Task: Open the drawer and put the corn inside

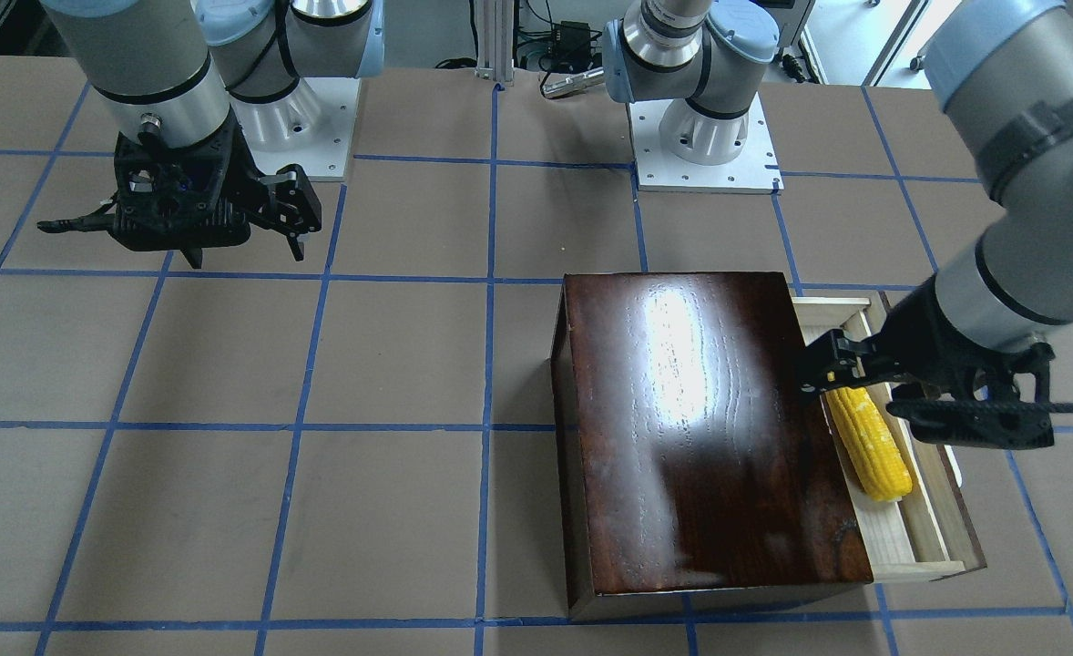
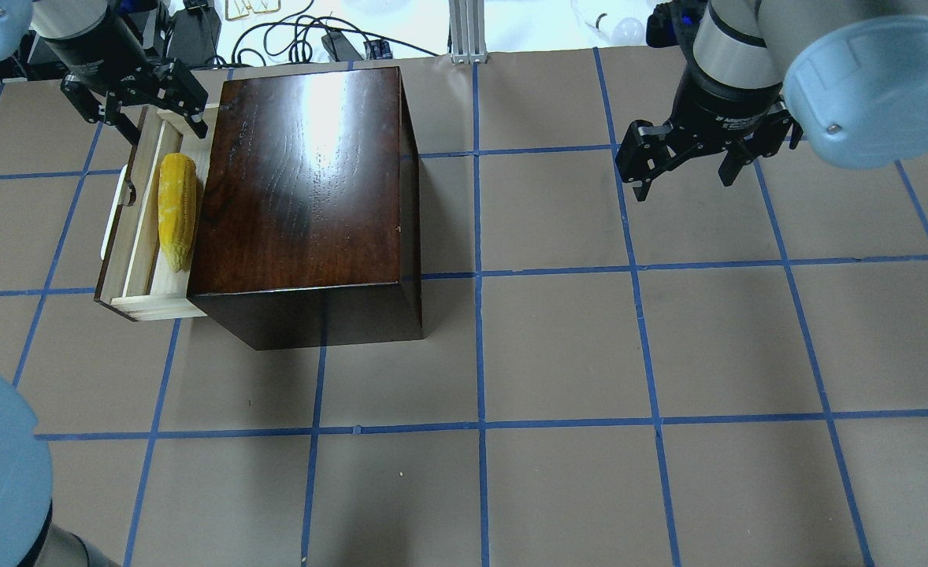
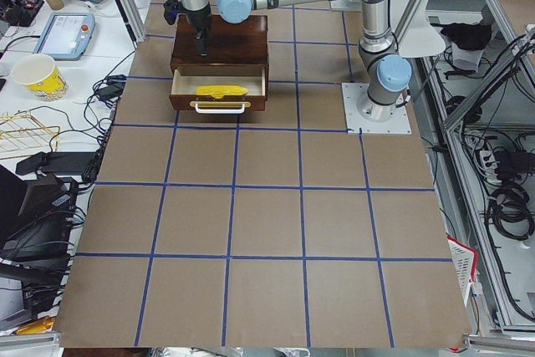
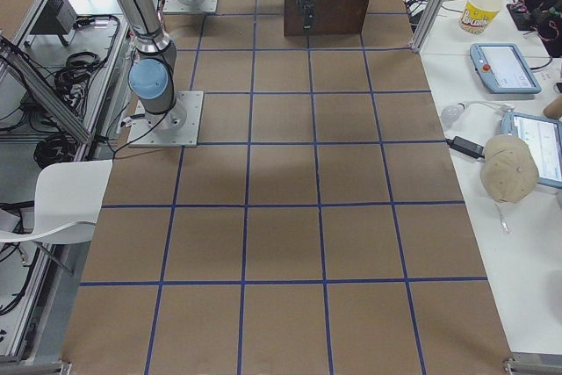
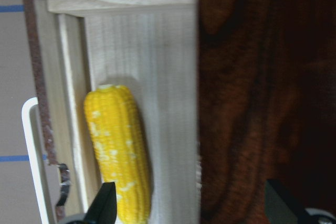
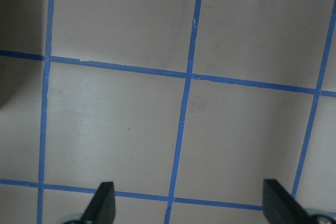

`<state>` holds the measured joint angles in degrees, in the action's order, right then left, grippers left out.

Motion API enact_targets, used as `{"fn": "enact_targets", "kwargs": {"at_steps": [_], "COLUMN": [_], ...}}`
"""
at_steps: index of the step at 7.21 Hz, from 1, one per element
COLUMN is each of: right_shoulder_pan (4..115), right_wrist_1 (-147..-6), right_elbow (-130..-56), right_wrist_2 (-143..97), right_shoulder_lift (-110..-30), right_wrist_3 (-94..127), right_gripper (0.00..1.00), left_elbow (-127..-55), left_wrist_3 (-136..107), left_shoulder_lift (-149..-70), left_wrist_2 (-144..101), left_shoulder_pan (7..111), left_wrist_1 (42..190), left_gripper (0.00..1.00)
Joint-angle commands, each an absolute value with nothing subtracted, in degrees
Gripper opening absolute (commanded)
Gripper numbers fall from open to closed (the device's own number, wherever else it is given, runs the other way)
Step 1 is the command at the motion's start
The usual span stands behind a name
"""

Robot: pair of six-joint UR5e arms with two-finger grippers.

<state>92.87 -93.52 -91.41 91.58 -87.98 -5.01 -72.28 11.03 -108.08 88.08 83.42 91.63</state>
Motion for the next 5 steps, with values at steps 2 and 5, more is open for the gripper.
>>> {"fn": "enact_targets", "kwargs": {"at_steps": [2,5], "right_shoulder_pan": [92.9,92.9], "right_wrist_1": [-93.52,-93.52], "right_elbow": [-91.41,-91.41], "right_wrist_2": [91.58,91.58], "right_shoulder_lift": [-87.98,-87.98], "right_wrist_3": [-5.01,-5.01], "right_gripper": [1.0,1.0], "left_elbow": [-74.86,-78.31], "left_wrist_3": [8.36,7.12], "left_shoulder_lift": [-104.6,-101.78], "left_wrist_2": [87.71,88.5], "left_shoulder_pan": [88.94,88.95], "left_wrist_1": [94.04,94.3], "left_gripper": [1.0,1.0]}}
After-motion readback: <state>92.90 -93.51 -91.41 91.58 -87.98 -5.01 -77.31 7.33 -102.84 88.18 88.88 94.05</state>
